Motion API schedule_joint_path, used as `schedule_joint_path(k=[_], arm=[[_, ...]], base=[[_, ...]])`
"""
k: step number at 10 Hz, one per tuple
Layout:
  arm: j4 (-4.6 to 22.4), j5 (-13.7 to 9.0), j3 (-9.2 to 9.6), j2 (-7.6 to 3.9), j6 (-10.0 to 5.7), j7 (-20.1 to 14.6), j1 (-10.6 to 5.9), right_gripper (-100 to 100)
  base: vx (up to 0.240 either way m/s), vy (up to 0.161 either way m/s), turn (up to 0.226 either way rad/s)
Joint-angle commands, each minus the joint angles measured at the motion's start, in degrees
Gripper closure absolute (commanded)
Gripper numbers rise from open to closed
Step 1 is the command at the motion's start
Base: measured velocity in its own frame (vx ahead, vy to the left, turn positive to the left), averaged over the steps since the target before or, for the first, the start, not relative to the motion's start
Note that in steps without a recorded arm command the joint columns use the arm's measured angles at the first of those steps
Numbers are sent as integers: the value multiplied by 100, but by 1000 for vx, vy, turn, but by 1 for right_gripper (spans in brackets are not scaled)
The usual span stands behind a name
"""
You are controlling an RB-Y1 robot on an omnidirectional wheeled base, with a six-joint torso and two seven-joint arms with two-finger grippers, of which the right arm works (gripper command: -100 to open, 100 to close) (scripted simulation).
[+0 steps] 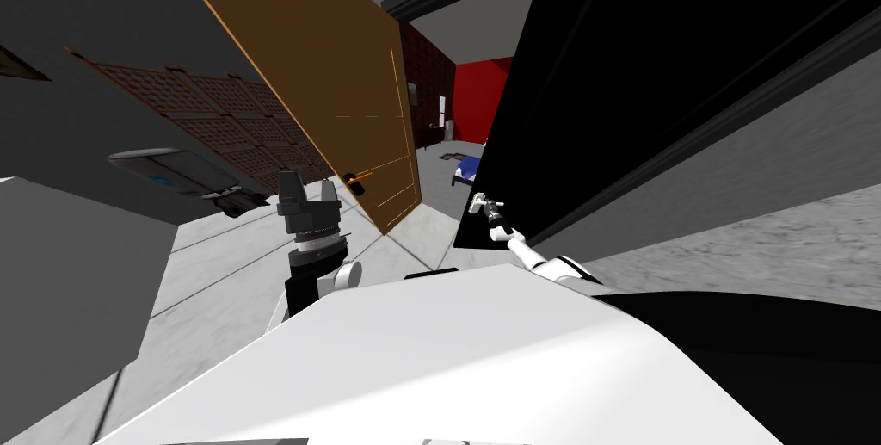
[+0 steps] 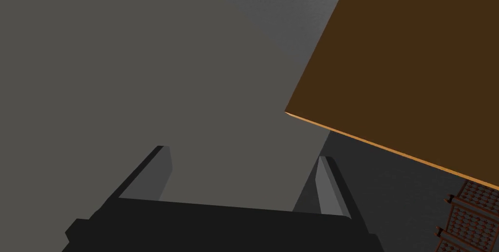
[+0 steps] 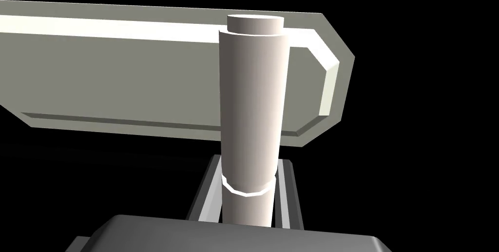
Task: Pull the door open
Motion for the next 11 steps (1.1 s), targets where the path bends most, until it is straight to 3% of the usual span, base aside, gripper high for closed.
schedule_joint_path(k=[1, 5, 6, 7, 11], arm=[[-92, -7, 128, -67, -29, -82, 84, 100], [-270, -26, 422, -255, -113, -286, 194, 100], [-250, -21, 387, -216, -83, -248, 186, 100], [-332, -50, 543, -315, -149, -332, 262, 100], [-509, -124, 829, -561, -308, -503, 390, 100]], base=[[-233, -72, 108], [-222, -80, 97], [-84, -33, 30], [-143, -33, 101], [-195, -88, 111]])
